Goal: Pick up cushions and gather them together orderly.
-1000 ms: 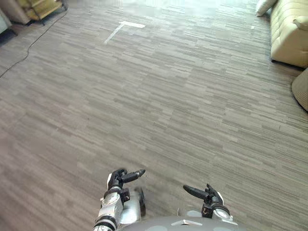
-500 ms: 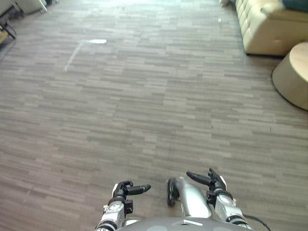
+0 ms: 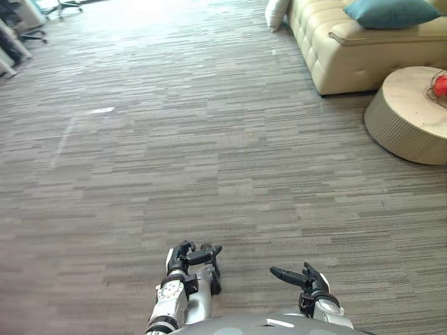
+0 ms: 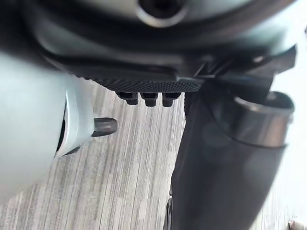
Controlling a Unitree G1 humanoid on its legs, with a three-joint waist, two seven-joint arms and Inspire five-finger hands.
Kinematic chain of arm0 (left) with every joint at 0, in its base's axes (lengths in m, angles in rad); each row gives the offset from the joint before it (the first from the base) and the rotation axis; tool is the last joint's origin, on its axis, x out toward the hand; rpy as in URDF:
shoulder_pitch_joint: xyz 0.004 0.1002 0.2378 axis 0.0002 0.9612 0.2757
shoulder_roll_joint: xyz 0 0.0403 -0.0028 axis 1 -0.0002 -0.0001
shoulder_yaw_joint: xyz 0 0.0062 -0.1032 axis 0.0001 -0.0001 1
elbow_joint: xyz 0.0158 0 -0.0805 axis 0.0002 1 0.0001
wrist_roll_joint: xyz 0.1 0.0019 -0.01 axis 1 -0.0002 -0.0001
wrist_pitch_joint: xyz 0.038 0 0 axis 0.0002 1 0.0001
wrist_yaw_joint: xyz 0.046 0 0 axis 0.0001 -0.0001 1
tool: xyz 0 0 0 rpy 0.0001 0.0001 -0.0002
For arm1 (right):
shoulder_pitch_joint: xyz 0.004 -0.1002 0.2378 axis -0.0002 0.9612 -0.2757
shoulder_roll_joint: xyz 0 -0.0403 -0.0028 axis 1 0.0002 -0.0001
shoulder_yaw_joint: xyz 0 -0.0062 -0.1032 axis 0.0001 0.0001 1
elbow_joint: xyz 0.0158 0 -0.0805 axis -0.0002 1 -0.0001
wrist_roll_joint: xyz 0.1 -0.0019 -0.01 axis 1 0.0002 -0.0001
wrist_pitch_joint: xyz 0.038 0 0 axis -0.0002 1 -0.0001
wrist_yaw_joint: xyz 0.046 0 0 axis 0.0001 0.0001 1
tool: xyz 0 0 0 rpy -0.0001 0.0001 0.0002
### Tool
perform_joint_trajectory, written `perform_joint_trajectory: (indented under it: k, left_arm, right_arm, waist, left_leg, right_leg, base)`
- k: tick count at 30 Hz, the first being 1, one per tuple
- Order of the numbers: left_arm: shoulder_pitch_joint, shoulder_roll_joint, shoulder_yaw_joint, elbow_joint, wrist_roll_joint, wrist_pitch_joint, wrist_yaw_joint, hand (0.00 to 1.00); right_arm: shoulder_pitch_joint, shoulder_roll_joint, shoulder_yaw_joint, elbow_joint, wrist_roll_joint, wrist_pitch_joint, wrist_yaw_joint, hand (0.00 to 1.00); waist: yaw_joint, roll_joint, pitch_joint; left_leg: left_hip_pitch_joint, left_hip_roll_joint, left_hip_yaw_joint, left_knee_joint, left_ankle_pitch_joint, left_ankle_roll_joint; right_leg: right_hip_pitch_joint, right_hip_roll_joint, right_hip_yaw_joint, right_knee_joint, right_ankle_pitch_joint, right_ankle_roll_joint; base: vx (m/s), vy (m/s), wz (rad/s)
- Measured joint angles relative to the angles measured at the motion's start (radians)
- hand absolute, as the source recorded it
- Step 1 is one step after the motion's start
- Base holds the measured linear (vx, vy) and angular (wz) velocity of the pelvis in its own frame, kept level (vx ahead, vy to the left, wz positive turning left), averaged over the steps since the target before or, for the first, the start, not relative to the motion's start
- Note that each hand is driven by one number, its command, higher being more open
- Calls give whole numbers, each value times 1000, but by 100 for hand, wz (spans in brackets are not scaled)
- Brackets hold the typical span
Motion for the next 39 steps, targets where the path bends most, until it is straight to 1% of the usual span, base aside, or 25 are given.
perform_joint_trajectory:
  k: [3, 4, 5, 7, 8, 9, 12, 14, 15, 16, 18, 19, 20, 23, 24, 26, 27, 29, 30, 32, 34, 35, 36, 38, 39]
  left_arm:
    - [19, 3, -4, 10, 0, 2, 6, 100]
    - [37, 16, -31, 19, 0, 5, 4, 100]
    - [39, 20, -34, 19, 0, 7, 3, 100]
    - [46, 38, -43, 21, 0, 11, 0, 100]
    - [40, 37, -62, 44, 0, 13, 0, 100]
    - [31, 25, -77, 44, 1, 11, -1, 100]
    - [28, 10, -74, 28, 3, 8, -20, 100]
    - [28, -15, -55, 15, 4, 1, -19, 100]
    - [30, -44, -25, -11, 6, 0, -22, 100]
    - [35, -61, -6, -33, 9, 0, -23, 100]
    - [41, -70, 26, -61, 10, 0, -24, 100]
    - [43, -71, 43, -77, 10, -1, -23, 100]
    - [42, -71, 47, -85, 10, -4, -23, 100]
    - [37, -75, 52, -93, 10, -14, -24, 100]
    - [34, -76, 52, -93, 10, -14, -25, 100]
    - [26, -77, 51, -91, 10, -15, -26, 100]
    - [26, -78, 47, -86, 10, -16, -26, 100]
    - [19, -62, 41, -78, 10, -11, -24, 100]
    - [11, -51, 37, -62, 10, -10, -24, 100]
    - [4, -34, 3, -44, 11, -10, -23, 100]
    - [-2, -21, 1, -23, 11, -8, -22, 100]
    - [-3, -7, 0, -9, 11, -2, -20, 100]
    - [5, 5, -17, 14, 10, 2, -15, 100]
    - [12, 27, -35, 30, 11, 6, -14, 100]
    - [25, 48, -39, 52, 10, 15, -11, 100]
  right_arm:
    - [0, -6, -1, -47, 0, -16, 0, 100]
    - [-21, -9, 1, -57, -1, -31, 0, 100]
    - [-23, -9, 2, -58, -2, -31, 0, 100]
    - [-17, -2, 4, -56, -5, -30, 0, 100]
    - [-24, -12, -3, -43, -11, -28, 3, 100]
    - [-40, -27, -4, -31, -22, -20, -4, 100]
    - [-18, -19, -34, -26, -30, -4, -5, 100]
    - [22, -18, -37, -28, -33, 3, -4, 100]
    - [45, -20, -36, -42, -34, 9, -3, 100]
    - [51, -26, -35, -45, -38, 10, -3, 100]
    - [55, -28, -28, -44, -37, 15, -4, 100]
    - [62, -25, -16, -43, -37, 17, -6, 100]
    - [62, -22, -16, -40, -36, 20, -5, 100]
    - [55, -21, -22, -39, -36, 22, -7, 100]
    - [55, -19, -23, -37, -36, 22, -9, 100]
    - [53, -17, -26, -30, -37, 22, -11, 100]
    - [54, -18, -29, -27, -37, 21, -11, 100]
    - [60, -8, -29, -9, -37, 21, -14, 100]
    - [64, 1, -31, -4, -37, 19, -15, 100]
    - [79, 2, -31, 15, -37, 20, -10, 100]
    - [79, 4, -42, 43, -38, 24, -10, 100]
    - [76, 6, -43, 50, -38, 26, -9, 100]
    - [72, 3, -49, 47, -36, 12, -5, 100]
    - [51, -8, -39, 46, -39, 1, -6, 100]
    - [38, -28, -14, 43, -40, -10, -2, 100]
  waist:
    - [-6, 40, 5]
    - [-19, 56, 18]
    - [-22, 53, 18]
    - [-30, 19, 9]
    - [-32, 38, 14]
    - [-25, 56, 12]
    - [-34, 48, 14]
    - [-36, 47, 7]
    - [-37, 61, 2]
    - [-35, 74, 0]
    - [-30, 77, 4]
    - [-28, 67, 6]
    - [-24, 62, 4]
    - [-11, 63, 6]
    - [-6, 61, 7]
    - [1, 57, 10]
    - [1, 61, 10]
    - [9, 49, -9]
    - [6, 25, -15]
    - [4, 6, -38]
    - [1, -13, -46]
    - [-1, -23, -42]
    - [-15, -18, -40]
    - [-23, -9, -35]
    - [-28, 21, -28]
  left_leg:
    - [148, 37, -1, -97, -25, -23]
    - [247, 79, 4, -152, -24, -28]
    - [260, 84, 5, -158, -24, -28]
    - [330, 82, 1, -206, -41, -58]
    - [379, 115, -9, -232, -62, -83]
    - [371, 110, -51, -247, -63, -84]
    - [367, 79, -47, -206, 15, -100]
    - [317, 119, -82, -19, 27, -143]
    - [173, 182, -127, 299, 70, -251]
    - [78, 234, -127, 520, 82, -272]
    - [-10, 298, -84, 715, 73, -255]
    - [-65, 321, -34, 752, 48, -210]
    - [-121, 319, 29, 672, 18, -168]
    - [-179, 266, 87, 285, -3, -131]
    - [-180, 245, 84, 174, 9, -129]
    - [-184, 188, 53, -118, 114, -124]
    - [-185, 182, 57, -157, 140, -112]
    - [-185, 166, 68, -97, 277, -33]
    - [-191, 148, 71, -54, 225, -31]
    - [-213, 105, 60, 29, 145, -7]
    - [-182, 55, 55, 52, 68, 9]
    - [-123, 20, 54, 30, 31, 18]
    - [-41, -1, 48, -9, 4, 25]
    - [37, -2, 48, -54, -7, 22]
    - [157, 8, 47, -152, -5, 16]
  right_leg:
    - [-153, -3, -84, -15, -94, -30]
    - [-267, 10, -148, -199, -140, -44]
    - [-281, 10, -155, -251, -138, -41]
    - [-312, 11, -163, -620, -26, -3]
    - [-288, 34, -192, -620, 40, -104]
    - [-290, 51, -190, -608, 8, -113]
    - [-259, 41, -193, -532, -81, -147]
    - [-179, 46, -217, -558, -153, -133]
    - [-115, 69, -241, -612, -162, -128]
    - [-65, 96, -254, -659, -163, -126]
    - [28, 131, -258, -727, -166, -125]
    - [108, 141, -256, -791, -167, -125]
    - [172, 140, -253, -855, -151, -118]
    - [259, 130, -238, -951, -136, -96]
    - [274, 125, -231, -966, -137, -87]
    - [325, 104, -203, -1003, -155, -46]
    - [346, 103, -194, -1014, -166, -29]
    - [392, 64, -153, -1013, -196, 14]
    - [390, 34, -144, -991, -193, 19]
    - [334, -22, -114, -848, -192, 21]
    - [237, -81, -98, -572, -147, 56]
    - [157, -126, -83, -357, -7, 41]
    - [83, -156, -78, -178, 29, 36]
    - [25, -148, -87, -90, -35, 14]
    - [-64, -97, -133, -89, -129, -20]
  base:
    - [676, -25, -6]
    - [649, -155, 10]
    - [919, -265, 30]
    - [555, -221, 39]
    - [549, -203, 11]
    - [524, -191, 2]
    - [503, -183, 13]
    - [302, -166, 44]
    - [335, -180, 45]
    - [461, -211, 30]
    - [312, -75, -1]
    - [287, -40, -11]
    - [352, -28, -15]
    - [330, 37, -21]
    - [416, 142, -32]
    - [484, 198, -39]
    - [387, 187, -42]
    - [596, 290, -45]
    - [549, 265, -13]
    - [479, 263, 32]
    - [647, 362, 42]
    - [661, 323, 26]
    - [559, 240, 12]
    - [558, 160, -6]
    - [661, 105, -1]
